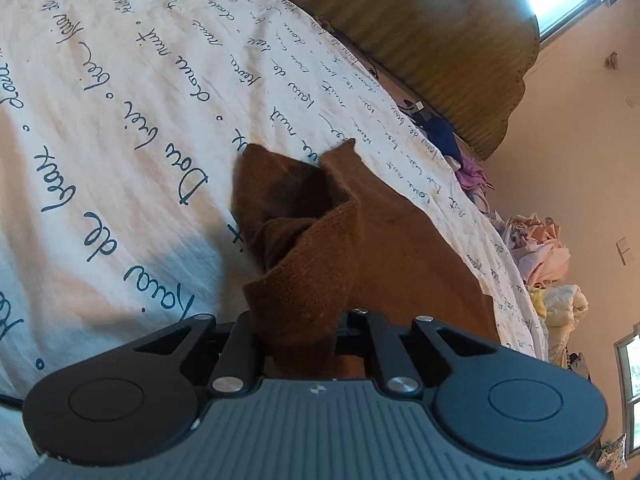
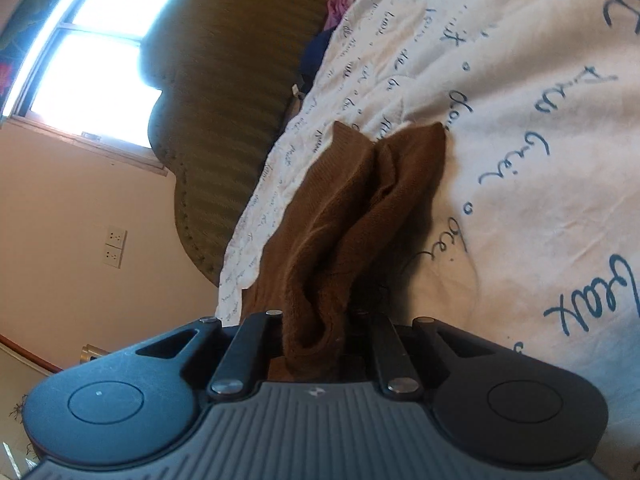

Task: Fold small clothes

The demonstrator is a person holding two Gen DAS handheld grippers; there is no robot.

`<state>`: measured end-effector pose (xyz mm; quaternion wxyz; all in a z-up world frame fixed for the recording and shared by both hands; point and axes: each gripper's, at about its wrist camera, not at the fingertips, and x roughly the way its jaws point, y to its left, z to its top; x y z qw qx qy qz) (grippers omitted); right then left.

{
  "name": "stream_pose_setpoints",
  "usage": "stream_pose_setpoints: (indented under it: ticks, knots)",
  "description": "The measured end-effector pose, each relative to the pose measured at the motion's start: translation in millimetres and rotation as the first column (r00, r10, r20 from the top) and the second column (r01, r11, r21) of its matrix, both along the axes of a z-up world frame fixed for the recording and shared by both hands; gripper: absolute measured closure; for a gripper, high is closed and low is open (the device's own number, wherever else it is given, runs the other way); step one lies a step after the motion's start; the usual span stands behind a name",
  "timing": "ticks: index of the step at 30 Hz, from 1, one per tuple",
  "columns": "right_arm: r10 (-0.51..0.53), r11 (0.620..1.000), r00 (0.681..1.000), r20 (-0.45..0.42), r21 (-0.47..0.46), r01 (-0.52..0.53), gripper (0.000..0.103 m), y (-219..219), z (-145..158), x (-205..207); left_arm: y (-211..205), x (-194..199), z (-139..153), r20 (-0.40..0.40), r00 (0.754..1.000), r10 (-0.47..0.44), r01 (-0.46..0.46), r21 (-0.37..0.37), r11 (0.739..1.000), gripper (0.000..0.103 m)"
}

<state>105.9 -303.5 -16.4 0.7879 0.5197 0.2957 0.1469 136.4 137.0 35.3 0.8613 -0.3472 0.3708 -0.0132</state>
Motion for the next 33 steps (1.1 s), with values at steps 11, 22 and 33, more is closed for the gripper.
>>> stream_pose_setpoints:
  ticks: [11, 22, 33]
  knots:
    - [0.127, 0.992, 0.992, -0.001, -0.011, -0.127, 0.093, -27, 26, -106, 12, -131, 7, -0.080, 0.985, -0.155, 0.150, -0.067, 0.986, 0.089]
    - [0.048, 0.977, 0.989, -0.140, -0.201, -0.075, 0.073, -54, 26, -188, 59, -178, 45, 0.058, 0.988, -0.143, 0.134, 0.140, 0.981, 0.059]
    - [0.200, 0.840, 0.978, -0.056, -0.505, -0.201, 0.030, -13, 68, -23, -9, -19, 41, -0.017, 0.970, -0.244, 0.234, 0.360, 0.903, 0.042]
